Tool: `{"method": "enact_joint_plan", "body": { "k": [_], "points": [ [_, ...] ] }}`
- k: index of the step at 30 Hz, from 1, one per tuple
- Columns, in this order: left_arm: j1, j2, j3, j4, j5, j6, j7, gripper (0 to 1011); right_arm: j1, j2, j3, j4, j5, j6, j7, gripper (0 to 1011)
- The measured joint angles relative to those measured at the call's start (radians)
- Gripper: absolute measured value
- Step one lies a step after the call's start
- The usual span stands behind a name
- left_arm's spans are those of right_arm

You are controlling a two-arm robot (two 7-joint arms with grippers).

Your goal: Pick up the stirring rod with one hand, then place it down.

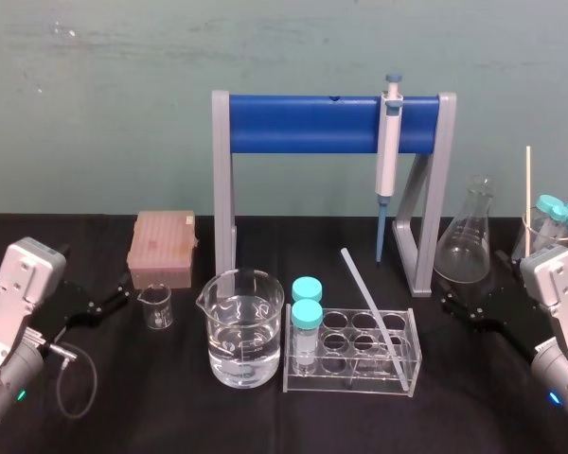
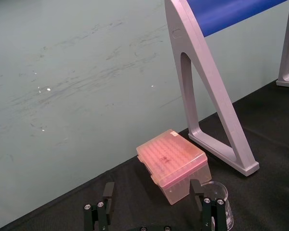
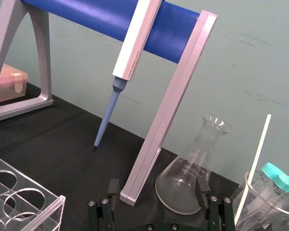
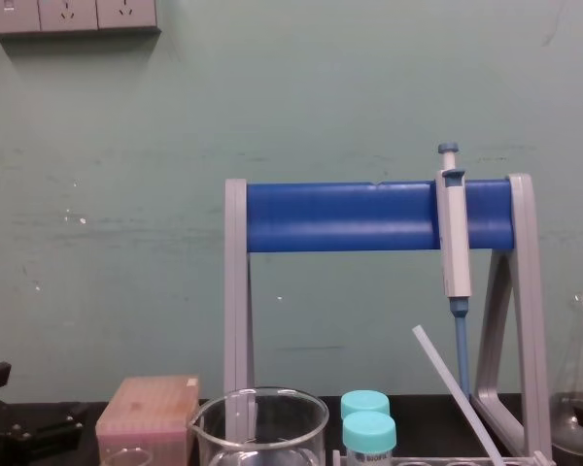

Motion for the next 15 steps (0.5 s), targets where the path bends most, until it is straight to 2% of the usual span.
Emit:
{"method": "enact_joint_plan", "body": {
  "k": [15],
  "points": [
    [0.0, 0.0, 0.0, 0.0, 0.0, 0.0, 0.0, 1000, 0.0, 0.0, 0.0, 0.0, 0.0, 0.0, 0.0, 1000]
  ]
}}
